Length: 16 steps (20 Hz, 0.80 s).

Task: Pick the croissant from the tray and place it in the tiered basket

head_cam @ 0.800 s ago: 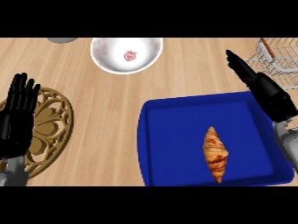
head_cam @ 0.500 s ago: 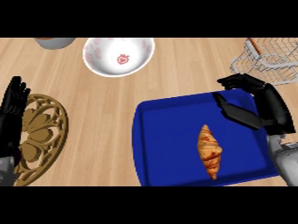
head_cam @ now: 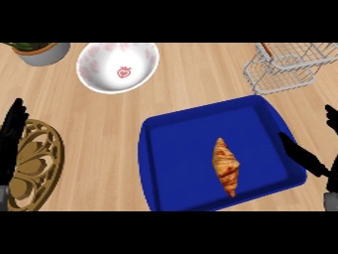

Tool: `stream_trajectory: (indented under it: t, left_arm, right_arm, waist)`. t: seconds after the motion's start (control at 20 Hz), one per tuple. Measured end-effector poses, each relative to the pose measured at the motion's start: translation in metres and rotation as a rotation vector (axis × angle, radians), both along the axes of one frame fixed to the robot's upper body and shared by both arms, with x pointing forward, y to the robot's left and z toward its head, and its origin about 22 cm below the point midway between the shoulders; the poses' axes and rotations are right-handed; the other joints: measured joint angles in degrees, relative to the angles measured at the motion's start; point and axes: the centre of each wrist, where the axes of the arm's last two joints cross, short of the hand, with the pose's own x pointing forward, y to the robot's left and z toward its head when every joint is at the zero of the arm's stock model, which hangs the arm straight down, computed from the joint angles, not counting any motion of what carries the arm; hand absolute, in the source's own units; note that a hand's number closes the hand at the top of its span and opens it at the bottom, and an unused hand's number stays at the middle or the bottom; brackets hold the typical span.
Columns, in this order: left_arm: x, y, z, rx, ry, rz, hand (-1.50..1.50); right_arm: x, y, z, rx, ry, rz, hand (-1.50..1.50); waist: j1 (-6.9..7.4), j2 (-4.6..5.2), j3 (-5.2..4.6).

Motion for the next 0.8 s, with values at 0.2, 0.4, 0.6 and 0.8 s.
stream_trajectory:
  t: [0.2, 0.4, 0.6, 0.8]
  left_arm:
    - [0.005, -0.004, 0.004, 0.022, 0.012, -0.019, 0.00]
    - [0.010, -0.011, 0.007, 0.029, 0.012, -0.045, 0.00]
    - [0.014, -0.018, 0.008, 0.035, 0.017, -0.078, 0.00]
    - [0.021, -0.026, 0.011, 0.035, 0.017, -0.101, 0.00]
  right_arm:
    - [-0.034, 0.015, -0.008, -0.075, 0.112, -0.029, -1.50]
    - [-0.057, 0.023, -0.010, -0.164, 0.323, 0.000, -1.50]
    - [-0.063, 0.038, 0.006, -0.232, 0.502, -0.002, -1.50]
    - [-0.057, 0.065, 0.033, -0.280, 0.594, -0.032, -1.50]
  waist:
    - [1.52, 0.34, -0.26]
    - [2.95, 0.71, -0.49]
    - [4.79, 1.06, -0.50]
    - [6.28, 1.20, -0.38]
